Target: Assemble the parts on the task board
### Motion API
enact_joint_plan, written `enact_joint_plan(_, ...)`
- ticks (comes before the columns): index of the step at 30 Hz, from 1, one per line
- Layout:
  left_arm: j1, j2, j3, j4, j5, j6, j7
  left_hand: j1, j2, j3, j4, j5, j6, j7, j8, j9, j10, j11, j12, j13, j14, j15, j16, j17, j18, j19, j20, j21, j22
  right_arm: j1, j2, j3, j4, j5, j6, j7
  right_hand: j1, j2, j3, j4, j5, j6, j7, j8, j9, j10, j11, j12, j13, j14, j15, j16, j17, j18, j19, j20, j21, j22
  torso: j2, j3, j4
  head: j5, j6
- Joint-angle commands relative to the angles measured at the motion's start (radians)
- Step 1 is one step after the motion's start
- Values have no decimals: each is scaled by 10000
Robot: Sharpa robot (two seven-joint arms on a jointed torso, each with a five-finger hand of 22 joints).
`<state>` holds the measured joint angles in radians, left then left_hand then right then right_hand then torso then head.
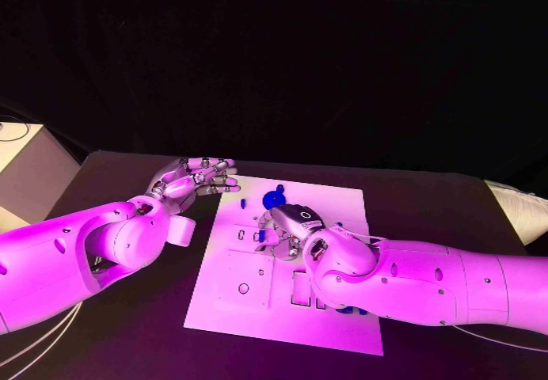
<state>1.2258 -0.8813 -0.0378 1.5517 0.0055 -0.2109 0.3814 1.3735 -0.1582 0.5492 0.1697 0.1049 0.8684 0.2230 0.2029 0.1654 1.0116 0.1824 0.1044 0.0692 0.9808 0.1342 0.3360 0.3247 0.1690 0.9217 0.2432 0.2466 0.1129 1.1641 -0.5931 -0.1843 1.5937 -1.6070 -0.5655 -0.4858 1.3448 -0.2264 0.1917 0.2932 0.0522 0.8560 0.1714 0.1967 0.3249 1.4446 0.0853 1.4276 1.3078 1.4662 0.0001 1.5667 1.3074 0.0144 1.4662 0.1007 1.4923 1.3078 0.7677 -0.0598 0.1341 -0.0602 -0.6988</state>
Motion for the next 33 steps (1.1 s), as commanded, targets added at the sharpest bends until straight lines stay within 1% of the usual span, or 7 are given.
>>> enact_joint_plan(1, 2, 8, 6, -5, -136, 161, -98, -82, 8, 56, -16, -51, -80, 209, -70, -12, 67, 22, -39, 5, -83, -7, 58, 30, 130, -61, 21, 61, -14, -5, -90, 2, 160, 133, -439, 351, -61, 112, -556, 36, -30, -60, 9, -70, -10, -80, 31, -42, 1323, 1046, 121, 41, 2634, 58, 694, 95, -45, 2066, -13, 7, -4, 18, 1)
enact_joint_plan(8, 3, -16, 7, -63, -850, 8, -893, -291, -144, -192, -11, -68, 24, 52, 200, 62, 634, -245, 557, 237, 1076, -432, 2057, 1144, 136, 1007, -443, 1064, 470, 73, -563, 15, 770, 591, -757, 815, 8, 211, -1590, 37, 10, -196, 83, -248, -66, -112, 94, -65, 1282, 1046, 170, 41, 2634, 72, 672, 153, -108, 2030, -45, 26, -42, 58, 62)
enact_joint_plan(12, 13, -31, 9, -100, -1817, -238, -1947, -269, -156, -374, -134, -63, -118, -163, 747, 261, 838, -529, 1723, 829, 1652, -774, 4892, 2744, 113, 1819, -931, 2552, 1332, 294, -1053, 34, 1219, 1339, -816, 1674, 91, 310, -1580, 26, 46, -161, 82, -252, -65, -127, 96, -77, 1267, 1046, 175, 41, 2634, 99, 624, 162, -224, 1955, -110, 72, -87, 104, 91)
enact_joint_plan(14, 26, -35, 12, -122, -2183, -270, -2422, -196, -143, -468, -308, -70, -256, -395, 1164, 443, 667, -782, 3163, 1723, 1884, -1007, 6483, 3608, 113, 2047, -1157, 3735, 2076, 466, -1305, 42, 1363, 1820, -753, 2266, 315, 453, -1486, 11, 251, -84, 71, -243, -58, -174, 87, -114, 1227, 1046, 170, 41, 2634, 132, 564, 168, -365, 1865, -147, 98, -118, 141, 82)
enact_joint_plan(18, 96, -22, 18, -182, -3027, -20, -3560, -370, -164, -386, -172, -41, -342, -556, 2338, 1146, -302, -1010, 6610, 4007, 3908, -1218, 10170, 8063, 107, 2128, -1353, 5991, 3516, 865, -1810, 67, 1523, 2963, -545, 3121, 656, 611, -1327, -9, 530, -51, 65, -272, -66, -230, 79, -154, 1182, 1046, 163, 41, 2634, 169, 496, 163, -533, 1761, -243, 165, -166, 240, 55)
enact_joint_plan(27, 602, 437, 22, -454, -5929, 1832, -6424, -1060, -144, -239, 1094, 20, -980, -889, 4700, 2826, -249, -1247, 10059, 6345, 4915, -1413, 11356, 10004, -69, 2263, -1522, 8450, 5881, 1817, -2829, 123, 1405, 5454, -86, 3714, 879, 730, -1214, -23, 1105, -8, 60, -311, -75, -251, 70, -159, 1159, 1046, 154, 41, 2634, 178, 484, 154, -586, 1737, -432, 250, -220, 461, -19)
enact_joint_plan(33, 902, 1159, -39, -1030, -7507, 2827, -7904, -1479, -137, -245, 1226, -12, -1035, -946, 5077, 3096, 6, -1292, 10446, 6730, 5062, -1456, 11485, 10276, -138, 2396, -1561, 8891, 6394, 2105, -3024, 134, 801, 6242, 96, 3735, 908, 743, -1198, -27, 1208, -5, 59, -320, -78, -266, 68, -172, 1143, 1046, 152, 41, 2634, 182, 478, 151, -606, 1726, -529, 324, -270, 560, -132)
